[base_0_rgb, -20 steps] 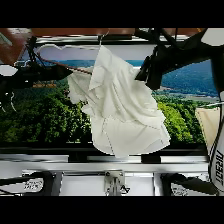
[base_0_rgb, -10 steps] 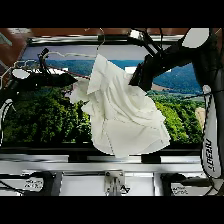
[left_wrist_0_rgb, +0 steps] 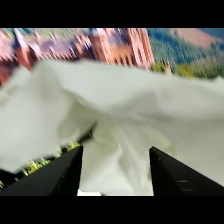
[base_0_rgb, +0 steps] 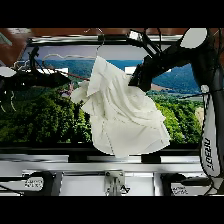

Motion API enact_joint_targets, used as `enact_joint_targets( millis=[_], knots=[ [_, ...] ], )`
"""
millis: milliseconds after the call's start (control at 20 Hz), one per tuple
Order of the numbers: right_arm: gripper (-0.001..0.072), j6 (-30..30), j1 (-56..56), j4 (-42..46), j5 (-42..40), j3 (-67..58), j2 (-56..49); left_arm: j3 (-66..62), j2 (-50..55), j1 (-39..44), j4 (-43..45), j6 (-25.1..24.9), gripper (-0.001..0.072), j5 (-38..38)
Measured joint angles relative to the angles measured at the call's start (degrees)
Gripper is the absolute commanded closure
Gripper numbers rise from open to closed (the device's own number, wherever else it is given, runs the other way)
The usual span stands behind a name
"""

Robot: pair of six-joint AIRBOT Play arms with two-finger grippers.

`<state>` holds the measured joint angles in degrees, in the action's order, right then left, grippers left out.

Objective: Fold the shirts.

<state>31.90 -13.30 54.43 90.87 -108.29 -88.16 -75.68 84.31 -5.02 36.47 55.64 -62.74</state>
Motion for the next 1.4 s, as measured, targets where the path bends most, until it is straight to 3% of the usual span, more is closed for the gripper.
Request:
enact_joint_targets(
  millis=[150, 350, 650, 850, 900, 950, 1000, 1050, 1400],
  knots=[
    [0.0641, 0.0, 0.0, 0.1, 0.0, 0.0, 0.0, 10.9, -3.8, 5.4, -2.0, -3.0, 0.0099, 4.9],
    [0.064, 0.1, 0.0, 0.1, -0.1, 0.0, 0.0, 20.0, -5.5, 14.1, -10.9, -10.0, 0.0098, 15.8],
    [0.064, 0.3, 0.0, 0.1, -0.1, 0.0, 0.0, 23.2, -5.2, 23.2, -18.6, -16.1, 0.0099, 31.2],
    [0.064, 0.3, 0.0, 0.1, -0.6, 0.0, 0.0, 23.6, -3.8, 26.4, -21.7, -17.4, 0.0121, 35.9],
    [0.064, 0.3, 0.0, 0.1, -1.0, 0.0, 0.0, 23.6, -3.5, 27.3, -23.1, -17.9, 0.0244, 36.8],
    [0.064, 0.3, 0.0, 0.1, -1.3, 0.0, 0.0, 23.6, -3.2, 28.1, -24.7, -18.6, 0.0476, 37.8],
    [0.064, 0.3, 0.0, 0.1, -1.5, 0.0, 0.0, 23.7, -3.0, 28.9, -26.1, -19.0, 0.0609, 38.7],
    [0.064, 0.3, 0.0, 0.1, -1.7, 0.0, 0.0, 23.7, -2.9, 29.5, -27.5, -19.5, 0.0659, 39.9],
    [0.064, 0.7, 0.0, 0.0, -2.4, 0.0, 0.2, 23.6, -7.3, 22.0, -30.1, -20.5, 0.0663, 43.5]
  ],
)
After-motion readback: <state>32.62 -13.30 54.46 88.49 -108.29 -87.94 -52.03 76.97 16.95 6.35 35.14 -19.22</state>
